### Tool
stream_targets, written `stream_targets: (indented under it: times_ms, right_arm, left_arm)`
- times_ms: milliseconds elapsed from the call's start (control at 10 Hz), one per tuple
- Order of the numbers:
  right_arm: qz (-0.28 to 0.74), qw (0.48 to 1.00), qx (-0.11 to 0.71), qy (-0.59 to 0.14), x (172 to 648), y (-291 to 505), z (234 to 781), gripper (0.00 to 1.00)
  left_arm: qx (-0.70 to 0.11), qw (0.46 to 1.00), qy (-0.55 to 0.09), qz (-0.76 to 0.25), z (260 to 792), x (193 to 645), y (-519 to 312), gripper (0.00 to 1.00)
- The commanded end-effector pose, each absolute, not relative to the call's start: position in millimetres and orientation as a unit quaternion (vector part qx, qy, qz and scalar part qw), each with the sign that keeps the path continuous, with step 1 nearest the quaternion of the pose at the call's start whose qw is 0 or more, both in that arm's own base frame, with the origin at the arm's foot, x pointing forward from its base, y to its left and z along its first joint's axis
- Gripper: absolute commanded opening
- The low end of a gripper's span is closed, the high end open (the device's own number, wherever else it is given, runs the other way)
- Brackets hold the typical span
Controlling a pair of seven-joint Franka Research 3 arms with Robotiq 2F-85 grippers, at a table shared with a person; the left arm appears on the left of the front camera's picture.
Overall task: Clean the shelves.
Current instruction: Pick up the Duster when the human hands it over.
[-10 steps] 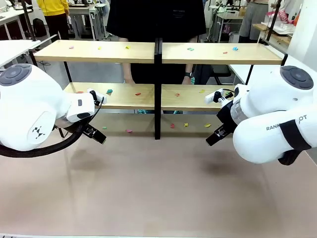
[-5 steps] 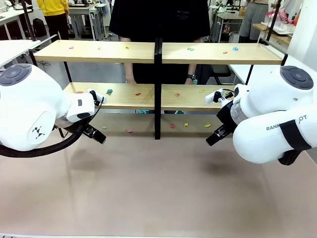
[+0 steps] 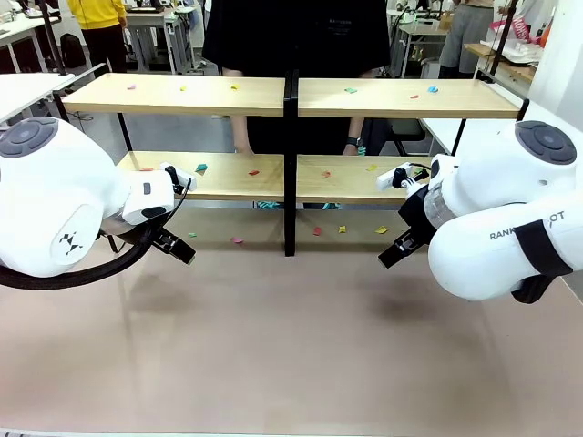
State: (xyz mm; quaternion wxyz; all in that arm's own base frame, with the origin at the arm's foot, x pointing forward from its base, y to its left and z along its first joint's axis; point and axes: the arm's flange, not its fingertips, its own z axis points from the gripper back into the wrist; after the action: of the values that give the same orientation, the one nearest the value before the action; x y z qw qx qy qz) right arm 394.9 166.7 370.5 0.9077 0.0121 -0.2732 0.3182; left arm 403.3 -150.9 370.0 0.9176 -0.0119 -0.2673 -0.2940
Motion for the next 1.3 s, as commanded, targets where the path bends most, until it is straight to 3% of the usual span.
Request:
stream_targets:
  times_ms: [0, 100, 200, 300, 400, 700, 900, 1200]
  right_arm:
    - [0.318, 0.908, 0.012, -0.273, 395, 167, 371, 1.0]
    - [0.318, 0.908, 0.012, -0.273, 395, 167, 370, 1.0]
    - [0.33, 0.918, 0.041, -0.214, 390, 160, 383, 1.0]
    - [0.296, 0.94, 0.076, -0.148, 378, 137, 405, 1.0]
    - [0.231, 0.956, 0.128, -0.13, 361, 109, 432, 1.0]
    - [0.115, 0.939, 0.263, -0.19, 299, 18, 491, 1.0]
    - [0.104, 0.923, 0.213, -0.302, 264, -6, 532, 1.0]
    - [0.102, 0.901, 0.157, -0.392, 241, -28, 604, 1.0]
  left_arm:
    - [-0.012, 0.917, -0.268, -0.294, 370, 403, -151, 1.0]
    - [-0.012, 0.918, -0.267, -0.294, 370, 403, -151, 1.0]
    - [-0.073, 0.923, -0.164, -0.341, 385, 394, -145, 1.0]
    - [-0.14, 0.902, -0.166, -0.372, 409, 376, -132, 1.0]
    - [-0.194, 0.886, -0.169, -0.386, 433, 357, -105, 1.0]
    - [-0.298, 0.856, -0.261, -0.332, 482, 308, -7, 1.0]
    - [-0.274, 0.851, -0.341, -0.291, 512, 280, 34, 1.0]
    - [-0.229, 0.828, -0.42, -0.293, 563, 254, 62, 1.0]
